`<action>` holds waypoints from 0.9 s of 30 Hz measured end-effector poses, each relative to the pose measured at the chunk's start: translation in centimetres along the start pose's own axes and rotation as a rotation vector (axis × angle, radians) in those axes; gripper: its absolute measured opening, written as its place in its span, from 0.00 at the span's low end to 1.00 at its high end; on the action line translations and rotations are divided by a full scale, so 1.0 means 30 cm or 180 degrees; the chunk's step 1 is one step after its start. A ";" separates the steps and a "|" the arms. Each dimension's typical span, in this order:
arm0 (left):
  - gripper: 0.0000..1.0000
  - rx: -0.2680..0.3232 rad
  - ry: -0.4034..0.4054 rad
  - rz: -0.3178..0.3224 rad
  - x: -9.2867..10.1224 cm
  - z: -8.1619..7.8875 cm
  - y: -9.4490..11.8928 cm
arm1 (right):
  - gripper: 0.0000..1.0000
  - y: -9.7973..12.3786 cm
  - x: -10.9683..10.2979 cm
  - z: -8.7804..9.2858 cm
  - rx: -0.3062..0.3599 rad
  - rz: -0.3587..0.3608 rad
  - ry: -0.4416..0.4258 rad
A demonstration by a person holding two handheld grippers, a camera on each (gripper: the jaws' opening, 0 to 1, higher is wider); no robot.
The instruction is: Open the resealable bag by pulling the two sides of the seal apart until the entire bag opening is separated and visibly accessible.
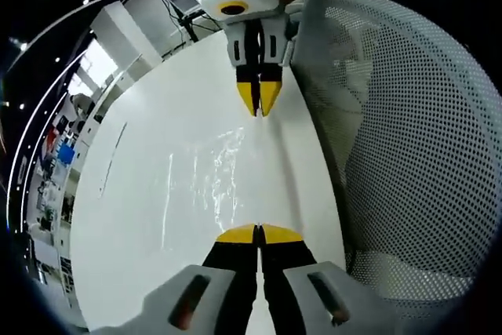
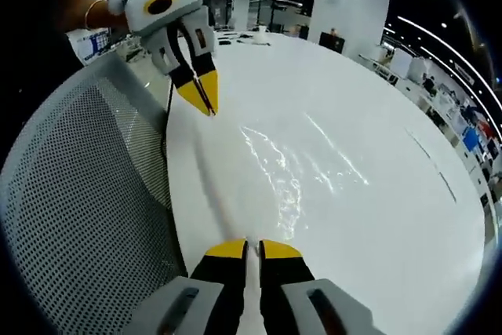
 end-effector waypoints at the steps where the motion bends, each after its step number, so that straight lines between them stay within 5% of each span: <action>1: 0.00 0.0011 0.0010 0.0001 0.001 -0.002 0.002 | 0.03 -0.002 -0.005 -0.003 0.0004 -0.0010 0.0000; 10: 0.00 0.0046 -0.0053 -0.0009 0.001 -0.018 -0.005 | 0.07 -0.021 -0.013 -0.068 0.0233 -0.0086 -0.0065; 27: 0.00 0.0029 -0.0242 0.0012 0.011 -0.030 -0.011 | 0.08 -0.019 0.005 -0.094 0.0255 -0.0049 -0.0076</action>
Point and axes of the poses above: the point that each gripper's makers call its tool centre point, and the gripper's own axes: y roughly backward along the fingers, x roughly to its right, z roughly out of its underside, the point moved 6 cm from there along y, roughly backward along the fingers, and after that the axes turned 15 degrees about -z, right-handed, at the moved point
